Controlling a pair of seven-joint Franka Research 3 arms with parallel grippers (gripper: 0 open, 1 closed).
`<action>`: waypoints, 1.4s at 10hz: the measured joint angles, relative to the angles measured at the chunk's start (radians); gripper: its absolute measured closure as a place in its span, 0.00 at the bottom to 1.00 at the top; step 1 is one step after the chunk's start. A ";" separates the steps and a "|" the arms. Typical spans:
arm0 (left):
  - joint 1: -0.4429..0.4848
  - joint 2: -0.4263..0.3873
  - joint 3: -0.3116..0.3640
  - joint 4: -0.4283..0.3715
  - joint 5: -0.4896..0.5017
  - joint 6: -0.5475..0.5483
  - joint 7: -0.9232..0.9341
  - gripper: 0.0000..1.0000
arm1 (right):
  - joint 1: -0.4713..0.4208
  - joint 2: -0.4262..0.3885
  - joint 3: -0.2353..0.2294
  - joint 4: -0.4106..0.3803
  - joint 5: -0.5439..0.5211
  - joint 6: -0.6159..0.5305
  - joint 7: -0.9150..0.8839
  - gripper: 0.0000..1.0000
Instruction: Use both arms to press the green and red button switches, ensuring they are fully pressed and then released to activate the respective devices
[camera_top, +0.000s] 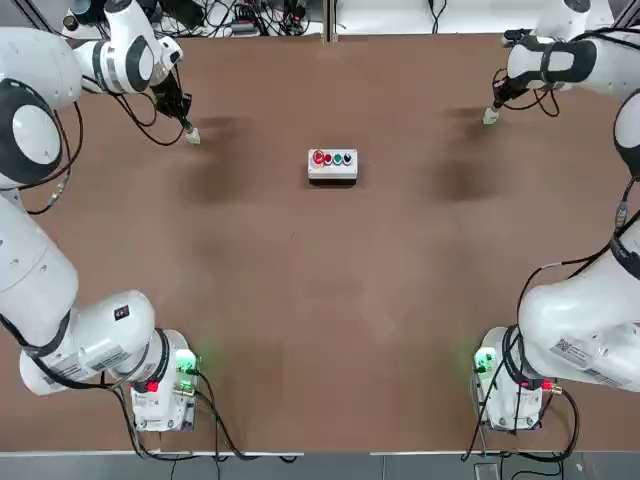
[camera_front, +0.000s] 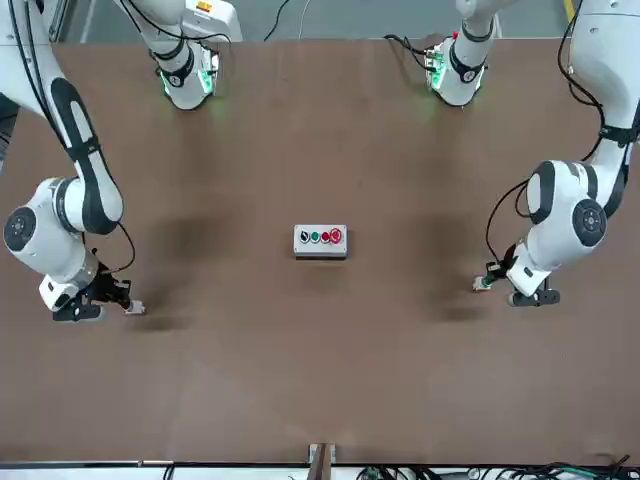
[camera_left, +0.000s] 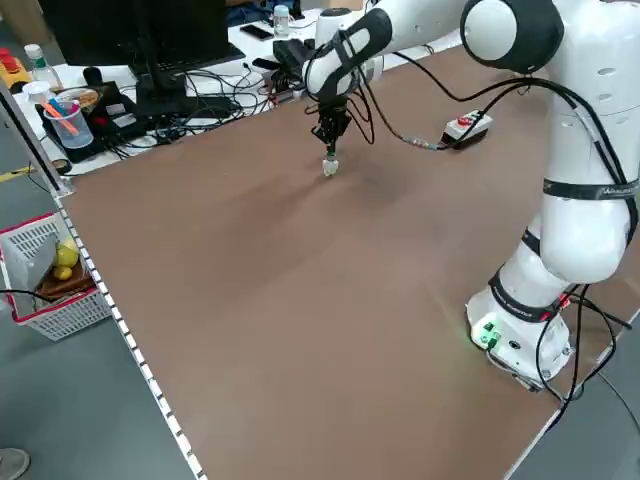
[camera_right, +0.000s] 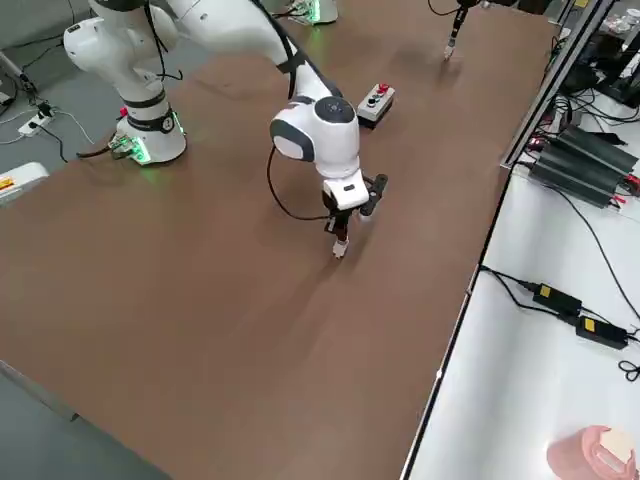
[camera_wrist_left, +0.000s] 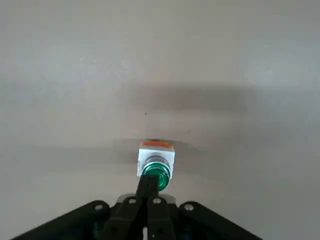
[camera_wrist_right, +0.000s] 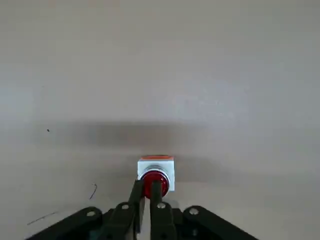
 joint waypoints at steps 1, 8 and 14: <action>0.000 0.000 0.000 0.000 0.000 0.000 0.000 0.99 | 0.001 0.001 0.000 -0.001 0.000 0.007 0.000 0.88; -0.002 0.018 0.000 0.000 0.014 0.015 0.000 0.99 | 0.001 0.007 -0.003 -0.008 0.000 0.032 0.000 0.88; -0.001 0.026 -0.001 -0.001 0.022 0.026 -0.001 0.99 | 0.000 0.001 -0.004 -0.027 0.000 0.063 0.000 0.88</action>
